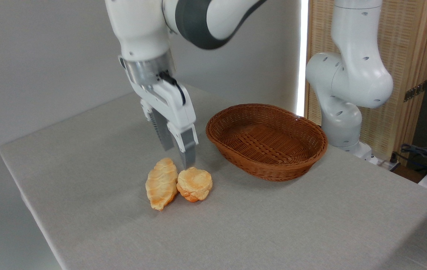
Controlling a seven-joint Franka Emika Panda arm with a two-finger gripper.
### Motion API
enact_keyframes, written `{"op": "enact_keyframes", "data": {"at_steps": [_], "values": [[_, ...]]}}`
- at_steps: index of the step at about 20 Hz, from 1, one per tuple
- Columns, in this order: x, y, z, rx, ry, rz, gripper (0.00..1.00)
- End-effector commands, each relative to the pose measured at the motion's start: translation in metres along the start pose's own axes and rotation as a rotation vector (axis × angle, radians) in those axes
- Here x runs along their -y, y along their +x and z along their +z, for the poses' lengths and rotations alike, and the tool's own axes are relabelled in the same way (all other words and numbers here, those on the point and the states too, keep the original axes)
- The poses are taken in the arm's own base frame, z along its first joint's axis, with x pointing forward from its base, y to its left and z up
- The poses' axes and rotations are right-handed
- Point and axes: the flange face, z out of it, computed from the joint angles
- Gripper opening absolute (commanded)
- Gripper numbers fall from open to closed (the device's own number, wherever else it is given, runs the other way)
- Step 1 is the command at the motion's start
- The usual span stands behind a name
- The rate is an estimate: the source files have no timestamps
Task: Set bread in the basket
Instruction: 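Lower the open gripper onto the round bread roll, then close the gripper fingers around the round bread roll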
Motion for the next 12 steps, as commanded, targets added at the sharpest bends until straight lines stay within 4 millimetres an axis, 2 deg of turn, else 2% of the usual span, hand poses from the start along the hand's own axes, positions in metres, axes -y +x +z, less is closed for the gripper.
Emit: {"op": "enact_keyframes", "data": {"at_steps": [1, 12], "values": [[0.000, -0.008, 0.026, 0.023, -0.033, 0.052, 1.00], [0.008, -0.003, 0.061, 0.019, -0.022, 0.071, 1.00]]}}
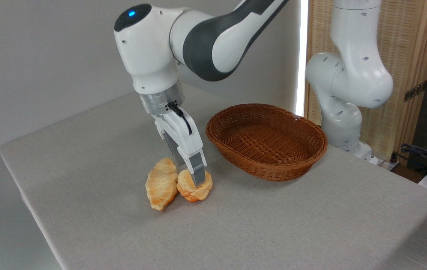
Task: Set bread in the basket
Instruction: 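Close the gripper fingers around the round bread roll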
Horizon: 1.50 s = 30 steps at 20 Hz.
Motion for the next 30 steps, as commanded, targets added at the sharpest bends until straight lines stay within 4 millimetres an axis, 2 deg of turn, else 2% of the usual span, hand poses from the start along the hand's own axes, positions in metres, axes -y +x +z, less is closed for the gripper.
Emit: {"op": "enact_keyframes", "data": {"at_steps": [1, 7, 19, 20, 21, 24, 25, 26, 30], "values": [[0.006, -0.001, 0.006, -0.011, 0.007, 0.019, 1.00], [0.010, -0.004, 0.007, 0.020, 0.031, 0.044, 1.00], [0.009, -0.001, 0.025, 0.045, 0.004, 0.058, 1.00], [0.009, 0.000, 0.025, 0.044, 0.005, 0.059, 0.98], [0.008, 0.001, 0.025, 0.045, 0.008, 0.063, 0.91], [0.008, 0.001, 0.024, 0.042, 0.009, 0.062, 0.61], [0.008, 0.002, 0.024, 0.041, 0.008, 0.063, 0.57], [0.008, 0.002, 0.024, 0.041, 0.008, 0.063, 0.54], [0.008, 0.001, 0.025, 0.043, 0.006, 0.063, 0.54]]}}
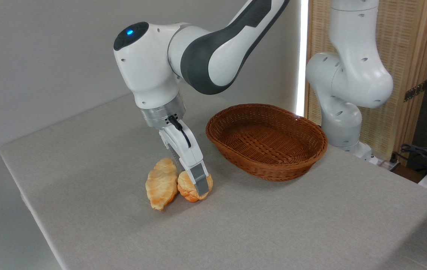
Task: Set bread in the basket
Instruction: 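Close the gripper fingers around the round bread roll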
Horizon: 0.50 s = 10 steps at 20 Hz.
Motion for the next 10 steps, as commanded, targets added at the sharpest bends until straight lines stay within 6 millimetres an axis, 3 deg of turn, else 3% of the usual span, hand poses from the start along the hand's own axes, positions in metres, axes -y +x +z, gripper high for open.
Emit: {"op": "enact_keyframes", "data": {"at_steps": [1, 7, 10], "values": [[0.002, 0.000, 0.001, -0.003, 0.017, 0.025, 0.55], [-0.001, -0.003, -0.006, -0.003, 0.015, 0.022, 0.56], [-0.009, -0.009, -0.045, -0.039, 0.031, 0.016, 0.59]]}}
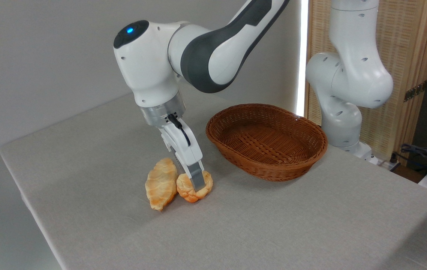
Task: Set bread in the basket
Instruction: 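Close the gripper fingers around the round bread roll, then lift the round roll up toward the wicker basket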
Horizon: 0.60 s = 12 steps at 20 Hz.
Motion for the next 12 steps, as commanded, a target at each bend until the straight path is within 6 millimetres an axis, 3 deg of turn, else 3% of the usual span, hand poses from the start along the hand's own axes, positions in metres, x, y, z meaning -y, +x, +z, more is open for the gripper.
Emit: {"op": "enact_keyframes", "data": {"at_steps": [1, 4, 7, 12], "values": [[-0.013, -0.010, -0.054, -0.047, 0.018, 0.014, 0.60], [-0.039, -0.007, -0.078, -0.047, 0.014, 0.003, 0.60], [-0.058, -0.018, -0.097, -0.044, 0.010, -0.052, 0.63], [-0.087, -0.043, -0.103, 0.026, -0.062, -0.113, 0.68]]}}
